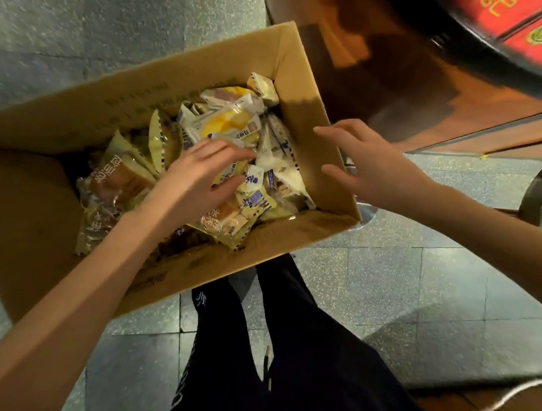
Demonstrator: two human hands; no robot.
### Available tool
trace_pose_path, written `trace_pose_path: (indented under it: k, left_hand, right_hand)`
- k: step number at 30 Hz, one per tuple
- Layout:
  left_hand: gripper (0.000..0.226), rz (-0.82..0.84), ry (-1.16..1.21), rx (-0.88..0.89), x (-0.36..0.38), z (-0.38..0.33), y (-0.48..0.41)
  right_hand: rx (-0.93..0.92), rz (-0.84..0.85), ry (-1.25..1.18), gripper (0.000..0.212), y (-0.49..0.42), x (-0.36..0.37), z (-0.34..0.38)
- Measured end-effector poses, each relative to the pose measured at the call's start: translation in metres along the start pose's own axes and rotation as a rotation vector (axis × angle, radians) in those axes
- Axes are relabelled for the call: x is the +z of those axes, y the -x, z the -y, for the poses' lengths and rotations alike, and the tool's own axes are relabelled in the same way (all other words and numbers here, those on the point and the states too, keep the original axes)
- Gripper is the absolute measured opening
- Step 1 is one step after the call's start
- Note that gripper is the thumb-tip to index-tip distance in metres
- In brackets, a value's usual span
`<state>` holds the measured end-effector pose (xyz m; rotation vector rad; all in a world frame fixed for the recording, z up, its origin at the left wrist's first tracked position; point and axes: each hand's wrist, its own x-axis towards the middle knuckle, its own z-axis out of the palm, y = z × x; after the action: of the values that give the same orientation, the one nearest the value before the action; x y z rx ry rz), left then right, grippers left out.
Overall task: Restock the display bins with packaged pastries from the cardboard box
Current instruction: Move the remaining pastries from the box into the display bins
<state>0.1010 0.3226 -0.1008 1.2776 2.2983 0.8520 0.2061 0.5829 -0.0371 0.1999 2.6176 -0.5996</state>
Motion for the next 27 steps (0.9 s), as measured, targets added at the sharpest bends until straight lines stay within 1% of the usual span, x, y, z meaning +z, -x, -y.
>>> trace_pose_path:
  k: [6,11,13,15,17,20,22,25,27]
  left_hand:
    - [0.037,0.026,-0.031,-0.053,0.026,0.033,-0.010]
    - [0.035,-0.009,0.004,-0.119,0.035,0.065,-0.011]
    - [0.037,-0.011,-0.007,-0.133,0.040,0.075,-0.010]
    - [0.038,-0.025,-0.039,-0.118,0.048,0.084,-0.009]
    - [0.040,-0.051,-0.069,-0.133,0.060,0.092,-0.008]
    - [0.052,-0.065,-0.041,-0.257,0.075,0.105,-0.007]
    - [0.059,-0.044,0.006,-0.307,0.081,0.111,-0.007]
    - [0.064,-0.027,0.045,-0.322,0.088,0.114,-0.006]
    - [0.065,-0.037,0.074,-0.348,0.089,0.114,-0.009]
  right_hand:
    - [-0.099,0.015,0.084,0.059,-0.052,0.023,-0.011]
    - [-0.118,0.029,0.107,0.061,-0.091,0.046,-0.025]
    - [-0.162,0.037,0.118,0.062,-0.100,0.055,-0.031]
    - [-0.217,0.042,0.172,0.063,-0.110,0.067,-0.035]
    - [-0.235,0.075,0.251,0.064,-0.120,0.080,-0.039]
    - [-0.222,0.167,0.382,0.073,-0.131,0.097,-0.042]
    - [-0.195,0.207,0.432,0.080,-0.136,0.103,-0.042]
    - [-0.144,0.281,0.427,0.088,-0.141,0.113,-0.036]
    - [-0.138,0.303,0.412,0.090,-0.145,0.118,-0.034]
